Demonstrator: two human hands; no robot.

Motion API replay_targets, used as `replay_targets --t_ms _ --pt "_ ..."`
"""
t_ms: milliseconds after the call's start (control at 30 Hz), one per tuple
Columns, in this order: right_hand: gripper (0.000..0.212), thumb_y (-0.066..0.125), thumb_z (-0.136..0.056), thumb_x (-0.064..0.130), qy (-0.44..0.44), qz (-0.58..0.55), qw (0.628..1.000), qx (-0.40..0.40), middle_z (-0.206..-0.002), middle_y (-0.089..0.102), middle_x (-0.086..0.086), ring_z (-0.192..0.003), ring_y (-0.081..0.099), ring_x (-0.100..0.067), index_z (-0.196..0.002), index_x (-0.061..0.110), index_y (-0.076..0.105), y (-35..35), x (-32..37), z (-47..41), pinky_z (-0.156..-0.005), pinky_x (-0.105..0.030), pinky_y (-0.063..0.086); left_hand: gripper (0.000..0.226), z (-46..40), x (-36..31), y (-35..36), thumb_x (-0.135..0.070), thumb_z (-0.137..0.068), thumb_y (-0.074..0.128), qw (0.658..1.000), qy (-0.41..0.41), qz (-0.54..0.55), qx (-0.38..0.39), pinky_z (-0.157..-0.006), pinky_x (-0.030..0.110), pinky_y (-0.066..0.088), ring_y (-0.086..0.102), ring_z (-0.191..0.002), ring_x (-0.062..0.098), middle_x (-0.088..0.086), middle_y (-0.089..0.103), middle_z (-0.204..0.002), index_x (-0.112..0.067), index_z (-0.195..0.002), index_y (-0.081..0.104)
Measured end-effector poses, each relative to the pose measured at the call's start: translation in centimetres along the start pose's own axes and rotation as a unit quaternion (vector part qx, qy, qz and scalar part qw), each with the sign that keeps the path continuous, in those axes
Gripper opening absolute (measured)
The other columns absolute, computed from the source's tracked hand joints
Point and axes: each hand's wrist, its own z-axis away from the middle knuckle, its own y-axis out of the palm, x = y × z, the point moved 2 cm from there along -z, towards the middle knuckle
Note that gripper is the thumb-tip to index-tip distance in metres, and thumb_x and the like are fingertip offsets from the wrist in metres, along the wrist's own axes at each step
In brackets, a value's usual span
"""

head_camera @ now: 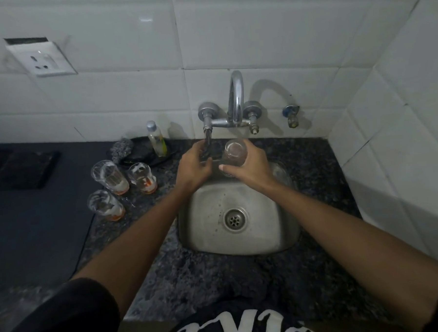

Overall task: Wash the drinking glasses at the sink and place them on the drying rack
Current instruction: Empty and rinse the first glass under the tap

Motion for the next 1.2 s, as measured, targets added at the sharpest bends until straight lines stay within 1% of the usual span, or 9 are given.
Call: replay_targets --t_ms 200,300,433,567,733,800,867,967,1200 --pt "0.054 0.098 -0.066 0.025 0.005 -0.003 1.000 -0.011 -0.098 0.073 0.012 -0.090 0.070 0.003 -0.111 0.020 0.068 0.9 -0.1 0.8 -0.081 -0.015 0.055 0.062 1.3 0.2 -1.3 -0.027 -0.087 0.065 1.000 -0.011 -0.027 -0.007 -0.102 0.045 0.055 0.063 -0.126 0.028 0.013 0.066 -0.136 -0.009 -0.145 0.052" --pt "0.057 0.098 -0.065 0.029 0.016 -0.008 1.000 -0.010 -0.101 0.074 0.010 -0.092 0.071 -0.001 -0.113 0.020 0.068 1.6 0.0 0.8 -0.083 -0.020 0.057 0.064 1.9 0.6 -2.0 -0.025 -0.087 0.066 0.999 -0.018 -0.037 -0.011 -0.102 0.041 0.054 0.063 -0.126 0.027 0.014 0.065 -0.137 -0.009 -0.147 0.052" --pt "0.056 0.098 -0.064 0.027 0.011 -0.008 1.000 -0.009 -0.100 0.074 0.010 -0.091 0.070 0.000 -0.112 0.021 0.069 2.3 0.1 0.9 -0.080 -0.015 0.054 0.061 2.5 0.6 -2.7 -0.021 -0.087 0.069 0.998 -0.019 -0.051 -0.027 -0.099 0.036 0.053 0.064 -0.123 0.027 0.013 0.067 -0.135 -0.008 -0.145 0.053" --pt "0.055 0.098 -0.064 0.024 0.003 -0.007 1.000 -0.005 -0.099 0.075 0.008 -0.090 0.071 -0.003 -0.111 0.019 0.070 2.6 0.3 0.9 -0.080 -0.017 0.055 0.062 2.8 0.2 -3.1 -0.023 -0.085 0.067 0.998 -0.016 -0.052 -0.033 -0.100 0.041 0.055 0.065 -0.122 0.027 0.012 0.068 -0.133 -0.009 -0.144 0.055" --pt "0.051 0.098 -0.063 0.024 -0.007 0.000 1.000 -0.006 -0.097 0.072 0.010 -0.089 0.069 -0.004 -0.105 0.023 0.069 2.9 0.6 0.9 -0.078 -0.013 0.051 0.065 3.1 -0.2 -3.4 -0.032 -0.085 0.064 0.998 -0.015 -0.055 -0.025 -0.099 0.044 0.056 0.064 -0.124 0.024 0.009 0.067 -0.136 -0.013 -0.146 0.053" --pt "0.052 0.099 -0.062 0.025 -0.017 0.011 1.000 -0.014 -0.096 0.068 0.010 -0.089 0.067 -0.009 -0.102 0.026 0.067 3.1 0.8 0.8 -0.079 -0.016 0.051 0.065 3.2 -0.2 -3.5 -0.034 -0.085 0.063 0.998 -0.014 -0.055 -0.028 -0.099 0.044 0.056 0.064 -0.124 0.023 0.008 0.067 -0.137 -0.014 -0.146 0.053" --pt "0.053 0.099 -0.061 0.026 -0.017 0.024 0.999 -0.014 -0.098 0.064 0.006 -0.092 0.065 -0.015 -0.102 0.027 0.066 3.3 0.6 0.6 -0.082 -0.024 0.052 0.064 3.1 -0.1 -3.6 -0.034 -0.085 0.063 0.998 -0.014 -0.055 -0.031 -0.099 0.043 0.056 0.063 -0.124 0.022 0.007 0.066 -0.137 -0.015 -0.146 0.053" --pt "0.056 0.099 -0.060 0.029 0.001 0.037 0.999 -0.002 -0.101 0.064 0.004 -0.096 0.065 -0.016 -0.106 0.021 0.069 3.5 -0.2 0.4 -0.084 -0.031 0.055 0.065 3.1 -0.2 -3.5 -0.033 -0.085 0.063 0.998 -0.013 -0.056 -0.028 -0.100 0.042 0.056 0.063 -0.125 0.023 0.007 0.065 -0.139 -0.014 -0.147 0.053" --pt "0.059 0.099 -0.061 0.029 0.016 0.033 0.999 0.000 -0.105 0.065 0.000 -0.097 0.064 -0.016 -0.109 0.017 0.068 3.7 -1.0 0.2 -0.083 -0.029 0.054 0.061 2.7 -0.4 -2.2 -0.028 -0.087 0.064 0.999 -0.011 -0.045 -0.025 -0.101 0.043 0.055 0.063 -0.125 0.025 0.009 0.066 -0.137 -0.012 -0.145 0.055"
